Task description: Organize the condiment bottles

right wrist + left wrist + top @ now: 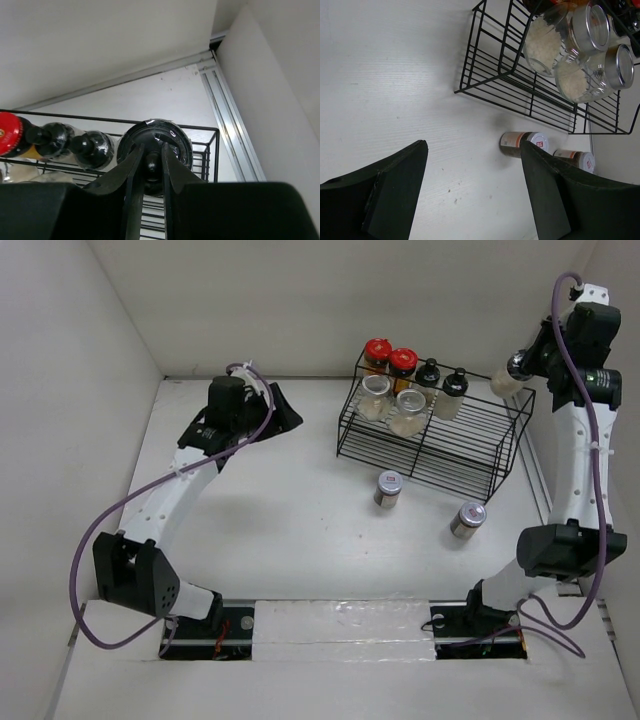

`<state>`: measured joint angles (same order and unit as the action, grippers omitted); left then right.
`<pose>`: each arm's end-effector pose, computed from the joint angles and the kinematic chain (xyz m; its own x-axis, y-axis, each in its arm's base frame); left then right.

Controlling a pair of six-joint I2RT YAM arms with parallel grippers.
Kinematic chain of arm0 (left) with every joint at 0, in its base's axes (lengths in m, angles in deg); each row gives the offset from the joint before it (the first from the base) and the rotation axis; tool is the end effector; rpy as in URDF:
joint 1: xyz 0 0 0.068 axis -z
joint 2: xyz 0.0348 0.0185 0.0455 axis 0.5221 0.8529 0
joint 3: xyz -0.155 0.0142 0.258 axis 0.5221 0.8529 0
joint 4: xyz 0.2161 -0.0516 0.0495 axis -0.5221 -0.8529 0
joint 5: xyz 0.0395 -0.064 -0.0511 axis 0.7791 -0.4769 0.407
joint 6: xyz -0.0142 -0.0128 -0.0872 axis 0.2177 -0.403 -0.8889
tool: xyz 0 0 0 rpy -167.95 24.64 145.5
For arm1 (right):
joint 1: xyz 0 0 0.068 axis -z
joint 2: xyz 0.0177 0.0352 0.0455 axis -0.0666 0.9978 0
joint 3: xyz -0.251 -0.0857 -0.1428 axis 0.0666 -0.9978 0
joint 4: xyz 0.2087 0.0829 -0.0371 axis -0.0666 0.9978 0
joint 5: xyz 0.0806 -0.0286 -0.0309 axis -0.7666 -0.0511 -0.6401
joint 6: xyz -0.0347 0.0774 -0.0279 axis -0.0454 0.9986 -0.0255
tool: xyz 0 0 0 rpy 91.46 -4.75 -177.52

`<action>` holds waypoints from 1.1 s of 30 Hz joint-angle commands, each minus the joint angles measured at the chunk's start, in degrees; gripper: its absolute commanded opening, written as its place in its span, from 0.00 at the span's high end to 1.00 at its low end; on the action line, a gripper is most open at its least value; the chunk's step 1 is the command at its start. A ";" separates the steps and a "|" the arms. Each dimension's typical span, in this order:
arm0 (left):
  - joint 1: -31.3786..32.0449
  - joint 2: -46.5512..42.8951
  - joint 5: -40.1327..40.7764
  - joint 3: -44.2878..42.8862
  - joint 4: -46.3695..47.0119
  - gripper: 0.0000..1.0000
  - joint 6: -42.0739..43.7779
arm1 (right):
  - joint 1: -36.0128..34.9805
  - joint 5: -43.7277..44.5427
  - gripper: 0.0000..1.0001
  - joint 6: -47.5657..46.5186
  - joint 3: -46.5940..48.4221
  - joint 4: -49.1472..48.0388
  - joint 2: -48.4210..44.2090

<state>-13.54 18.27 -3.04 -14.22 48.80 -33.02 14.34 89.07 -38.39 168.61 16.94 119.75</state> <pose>0.3001 -0.1207 0.3823 -0.5719 -0.3222 -0.7544 0.2977 0.7755 -0.5568 0.3316 -0.0628 0.4952 -0.2853 0.1625 -0.9446 0.2303 0.9683 0.0970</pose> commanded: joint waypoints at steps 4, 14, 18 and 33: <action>0.00 1.61 -0.80 -4.04 1.67 0.29 1.72 | 0.90 -2.46 1.00 -0.11 0.44 -3.70 0.53; 0.00 3.91 -0.80 -4.57 0.62 0.29 2.33 | -0.94 -2.37 1.00 -0.11 -0.53 2.09 4.48; 0.00 5.04 -0.80 -5.80 0.09 0.29 2.33 | -1.47 -2.38 1.00 -0.11 0.52 2.80 7.13; 0.00 5.58 0.25 -6.33 0.09 0.28 2.34 | -2.61 -2.82 0.45 -0.11 3.50 5.00 12.32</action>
<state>-13.54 24.19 -3.06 -17.94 48.25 -31.15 12.50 86.52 -38.45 168.26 22.19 132.47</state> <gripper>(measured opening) 0.717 0.533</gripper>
